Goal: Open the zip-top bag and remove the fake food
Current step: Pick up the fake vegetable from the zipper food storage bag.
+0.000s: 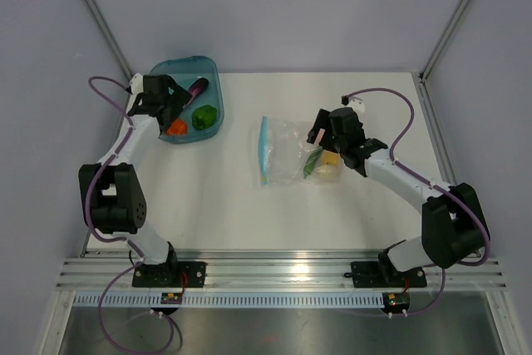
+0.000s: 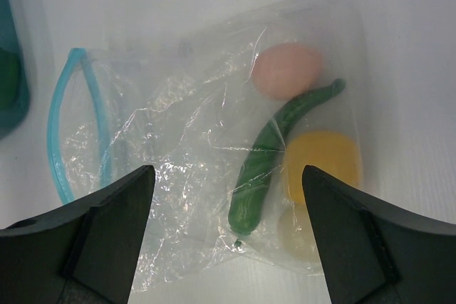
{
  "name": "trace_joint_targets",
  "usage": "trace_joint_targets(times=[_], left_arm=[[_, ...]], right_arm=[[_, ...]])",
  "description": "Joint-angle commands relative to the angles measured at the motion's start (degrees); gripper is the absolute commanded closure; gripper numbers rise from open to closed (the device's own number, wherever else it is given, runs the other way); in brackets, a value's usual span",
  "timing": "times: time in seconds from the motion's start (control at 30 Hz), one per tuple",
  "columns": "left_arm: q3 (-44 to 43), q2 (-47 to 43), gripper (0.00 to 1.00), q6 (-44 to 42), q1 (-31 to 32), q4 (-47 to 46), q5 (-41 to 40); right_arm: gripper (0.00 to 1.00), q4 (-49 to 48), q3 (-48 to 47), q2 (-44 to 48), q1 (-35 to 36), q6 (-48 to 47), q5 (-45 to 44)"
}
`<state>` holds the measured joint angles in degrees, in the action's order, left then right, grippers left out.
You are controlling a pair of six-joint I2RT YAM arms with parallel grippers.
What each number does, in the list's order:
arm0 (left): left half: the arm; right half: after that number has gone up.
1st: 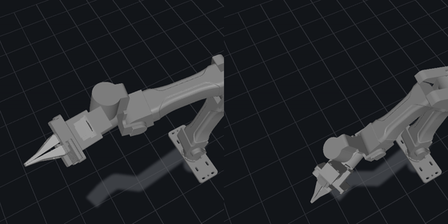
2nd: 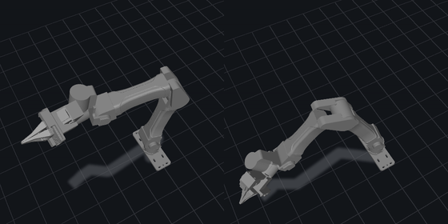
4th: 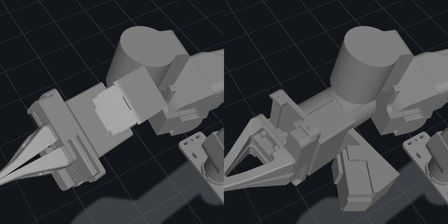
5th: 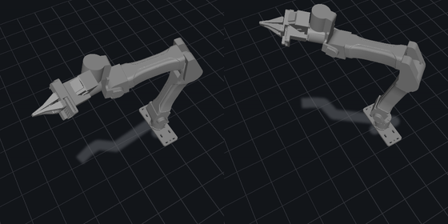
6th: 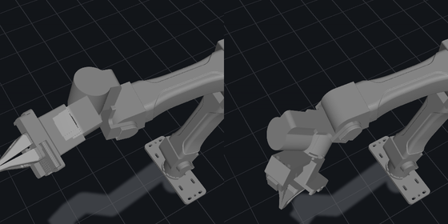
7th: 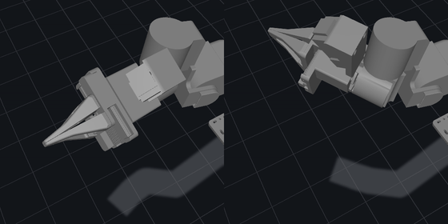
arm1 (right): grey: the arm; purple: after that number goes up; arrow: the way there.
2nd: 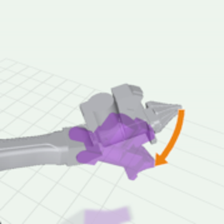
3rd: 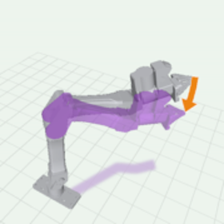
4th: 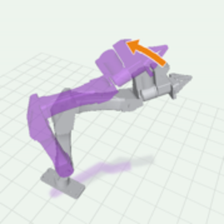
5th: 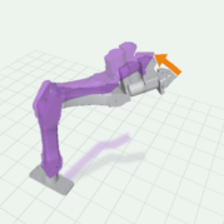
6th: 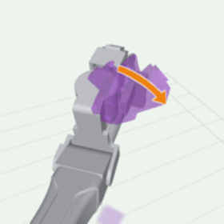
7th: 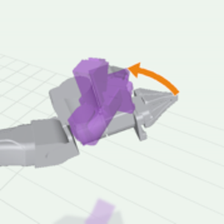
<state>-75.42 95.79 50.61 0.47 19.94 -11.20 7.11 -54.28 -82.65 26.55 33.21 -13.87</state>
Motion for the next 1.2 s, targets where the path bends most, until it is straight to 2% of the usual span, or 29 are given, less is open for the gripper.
trace_joint_targets(times=[0.0, 0.13, 0.33, 0.47, 0.67, 0.87, 1.0, 1.17], left_arm=[[4.83, -6.48, 0.04, 4.14, 0.93, -5.52, 5.92], [7.91, -8.95, 0.11, 6.08, 2.34, -6.06, 8.21], [16.52, -16.23, 0.13, 8.89, 7.08, -9.56, 9.18], [19.69, -21.16, 0.13, 7.84, 14.27, -9.49, 4.01], [24.34, -24.68, 0.12, 6.08, 22.01, -11.85, 2.85], [31.02, -23.11, 0.12, 3.36, 26.51, -18.00, 1.27], [33.49, -18.90, 0.13, 0.90, 27.30, -24.50, 1.09], [31.65, -13.79, 0.22, -5.95, 28.18, -33.55, 5.57]], right_arm=[[0.08, -1.75, 0.05, 1.71, -0.27, -0.43, 0.51], [0.08, -1.67, 0.14, 1.79, -0.27, -0.52, 0.07], [0.08, -1.49, 0.14, 1.44, -0.27, -1.13, -0.81], [0.08, -0.44, -0.39, 0.91, -0.18, -1.83, -2.30], [0.09, 1.05, -0.82, 0.74, -0.27, -2.71, -4.76], [0.15, 2.11, -0.39, 0.65, -0.70, -3.24, -5.73], [0.19, 1.85, 0.23, 0.74, -2.11, -2.98, -4.33], [0.22, 0.45, 1.63, 0.48, -3.34, -2.36, -1.34]])
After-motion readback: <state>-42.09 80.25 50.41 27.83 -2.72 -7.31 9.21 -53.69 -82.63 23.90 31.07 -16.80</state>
